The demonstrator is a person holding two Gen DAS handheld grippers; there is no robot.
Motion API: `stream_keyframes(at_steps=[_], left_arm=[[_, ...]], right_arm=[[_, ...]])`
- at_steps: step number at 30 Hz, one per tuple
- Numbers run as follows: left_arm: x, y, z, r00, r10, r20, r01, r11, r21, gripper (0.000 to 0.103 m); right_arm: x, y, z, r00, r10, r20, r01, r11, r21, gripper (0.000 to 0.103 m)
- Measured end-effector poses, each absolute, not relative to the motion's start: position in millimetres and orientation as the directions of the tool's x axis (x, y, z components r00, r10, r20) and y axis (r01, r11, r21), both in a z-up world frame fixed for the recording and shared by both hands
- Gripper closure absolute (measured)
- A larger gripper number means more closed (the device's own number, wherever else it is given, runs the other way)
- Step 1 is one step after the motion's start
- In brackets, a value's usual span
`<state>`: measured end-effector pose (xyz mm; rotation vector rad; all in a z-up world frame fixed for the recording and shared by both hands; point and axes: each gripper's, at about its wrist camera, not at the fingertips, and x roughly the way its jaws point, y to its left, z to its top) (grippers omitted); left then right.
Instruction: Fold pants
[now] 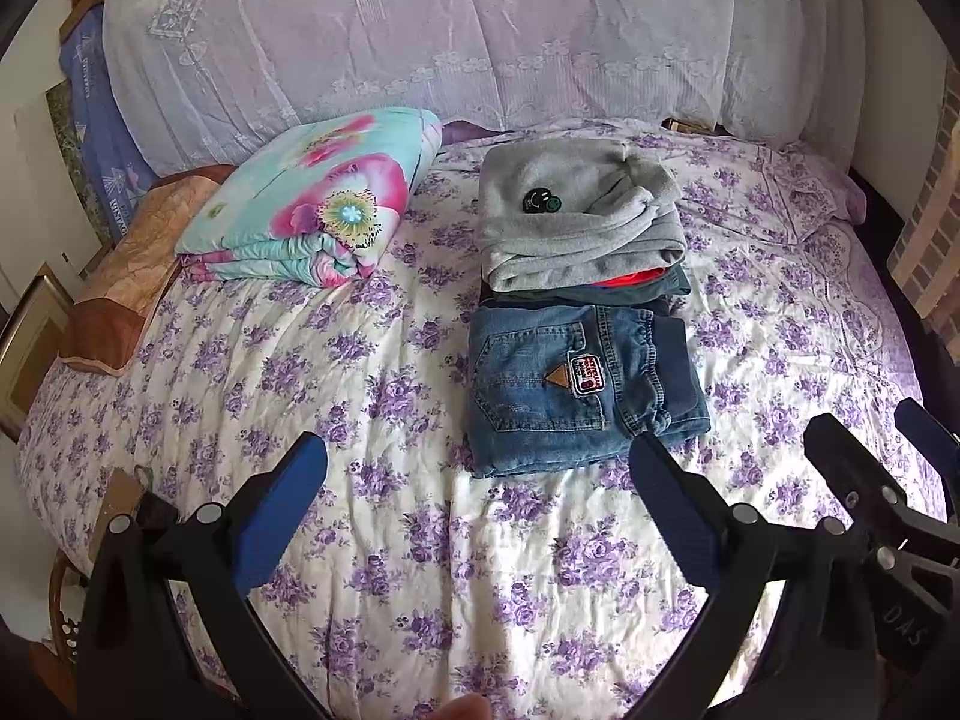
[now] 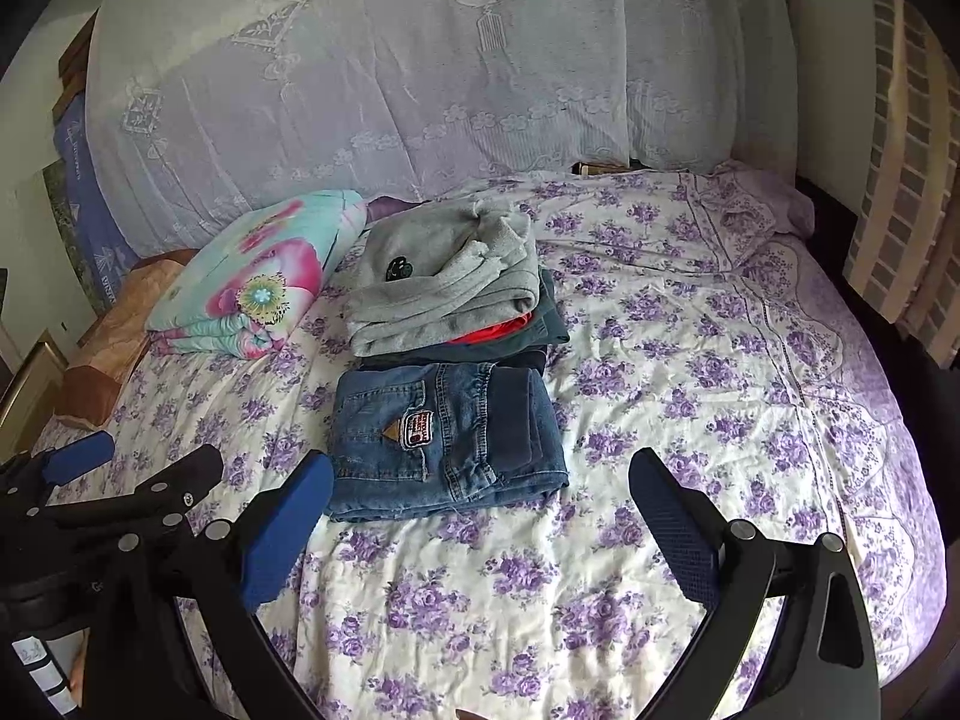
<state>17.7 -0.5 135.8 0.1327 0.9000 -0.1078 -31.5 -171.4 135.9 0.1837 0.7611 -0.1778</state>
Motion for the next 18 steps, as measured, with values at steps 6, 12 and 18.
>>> stream_keyframes(at_steps=[6, 12, 18], left_arm=[[18.9, -1.9, 135.9, 0.616, -0.039, -0.787, 0.152, 0.986, 0.069, 0.005], [19.6, -3.2, 135.2, 0.614, -0.04, -0.789, 0.152, 0.986, 0.068, 0.005], [20.1, -3.3, 134.8, 0.614, -0.04, -0.788, 0.152, 0.986, 0.068, 0.005]], right_arm=[[-31.4, -172.5, 136.6, 0.71, -0.094, -0.698, 0.226, 0.969, 0.1, 0.003], [-31.9, -172.1, 136.0, 0.711, -0.093, -0.697, 0.226, 0.969, 0.101, 0.003], [-31.7, -171.9, 136.2, 0.711, -0.094, -0.697, 0.226, 0.969, 0.1, 0.003]])
